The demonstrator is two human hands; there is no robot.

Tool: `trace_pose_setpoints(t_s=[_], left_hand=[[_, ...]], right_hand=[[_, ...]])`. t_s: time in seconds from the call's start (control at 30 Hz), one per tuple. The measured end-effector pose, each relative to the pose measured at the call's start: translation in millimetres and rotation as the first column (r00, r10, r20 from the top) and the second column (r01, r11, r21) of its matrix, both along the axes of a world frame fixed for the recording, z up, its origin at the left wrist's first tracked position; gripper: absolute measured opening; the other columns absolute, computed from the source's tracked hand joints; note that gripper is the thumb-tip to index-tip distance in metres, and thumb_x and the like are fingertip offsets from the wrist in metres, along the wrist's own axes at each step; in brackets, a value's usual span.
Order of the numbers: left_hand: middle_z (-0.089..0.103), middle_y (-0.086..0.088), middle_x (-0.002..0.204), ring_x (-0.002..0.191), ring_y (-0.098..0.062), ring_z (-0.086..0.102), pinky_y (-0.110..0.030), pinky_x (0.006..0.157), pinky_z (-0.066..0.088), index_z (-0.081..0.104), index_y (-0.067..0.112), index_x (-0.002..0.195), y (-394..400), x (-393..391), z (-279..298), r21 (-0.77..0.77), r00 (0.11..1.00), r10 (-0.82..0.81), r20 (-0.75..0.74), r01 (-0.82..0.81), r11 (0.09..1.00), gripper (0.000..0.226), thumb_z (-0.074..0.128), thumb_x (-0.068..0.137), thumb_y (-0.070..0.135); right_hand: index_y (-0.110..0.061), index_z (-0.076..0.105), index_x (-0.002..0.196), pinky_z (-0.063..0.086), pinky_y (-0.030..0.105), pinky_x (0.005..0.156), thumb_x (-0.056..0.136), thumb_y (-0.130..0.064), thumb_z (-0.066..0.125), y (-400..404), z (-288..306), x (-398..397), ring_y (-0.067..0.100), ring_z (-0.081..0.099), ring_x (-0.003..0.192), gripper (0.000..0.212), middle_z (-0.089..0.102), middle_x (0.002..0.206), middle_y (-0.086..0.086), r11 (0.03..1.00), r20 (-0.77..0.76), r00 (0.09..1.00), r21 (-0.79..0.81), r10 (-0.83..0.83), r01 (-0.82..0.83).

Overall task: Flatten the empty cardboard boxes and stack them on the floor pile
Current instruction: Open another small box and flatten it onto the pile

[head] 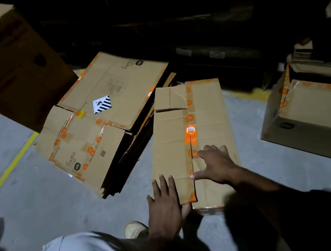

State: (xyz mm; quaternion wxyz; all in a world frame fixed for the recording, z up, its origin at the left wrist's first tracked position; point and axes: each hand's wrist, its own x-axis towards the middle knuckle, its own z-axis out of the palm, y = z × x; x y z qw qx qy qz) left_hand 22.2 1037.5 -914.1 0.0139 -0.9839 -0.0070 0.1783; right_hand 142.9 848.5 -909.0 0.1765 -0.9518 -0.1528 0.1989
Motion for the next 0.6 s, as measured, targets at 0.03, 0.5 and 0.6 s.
trace_pose_setpoints(t_s=[0.03, 0.5, 0.6], left_hand=[[0.006, -0.021, 0.166, 0.152, -0.042, 0.013, -0.055, 0.114, 0.035, 0.003, 0.009, 0.160, -1, 3, 6, -0.003, 0.998, 0.043, 0.046, -0.043, 0.999, 0.092, 0.022, 0.091, 0.068], [0.073, -0.007, 0.085, 0.071, -0.027, 0.068, -0.035, 0.063, 0.058, 0.067, 0.019, 0.125, -3, 29, 71, -0.425, 0.843, 0.475, 0.254, -0.344, 0.837, 0.041, 0.057, 0.087, 0.009], [0.064, -0.006, 0.071, 0.059, -0.024, 0.061, -0.029, 0.052, 0.050, 0.070, 0.009, 0.107, 2, 33, 78, -0.564, 0.766, 0.602, 0.227, -0.401, 0.722, 0.024, 0.054, 0.091, 0.001]], right_hand=[[-0.031, 0.059, 0.123, 0.027, 0.037, 0.089, 0.078, -0.077, 0.057, -1, 8, 2, 0.019, 0.048, 0.109, 0.065, 0.049, 0.101, -0.005, 1.000, 0.050, 0.999, 0.012, 0.010, -0.010], [-0.020, 0.070, 0.091, 0.045, 0.035, 0.079, 0.078, -0.071, 0.063, -26, 56, -46, 0.019, 0.056, 0.091, 0.053, 0.062, 0.091, -0.004, 0.964, 0.525, 0.809, 0.119, -0.263, 0.236], [-0.019, 0.068, 0.083, 0.045, 0.034, 0.072, 0.075, -0.068, 0.070, -25, 74, -55, 0.019, 0.055, 0.084, 0.049, 0.059, 0.084, -0.004, 0.965, 0.614, 0.745, 0.148, -0.262, 0.218]])
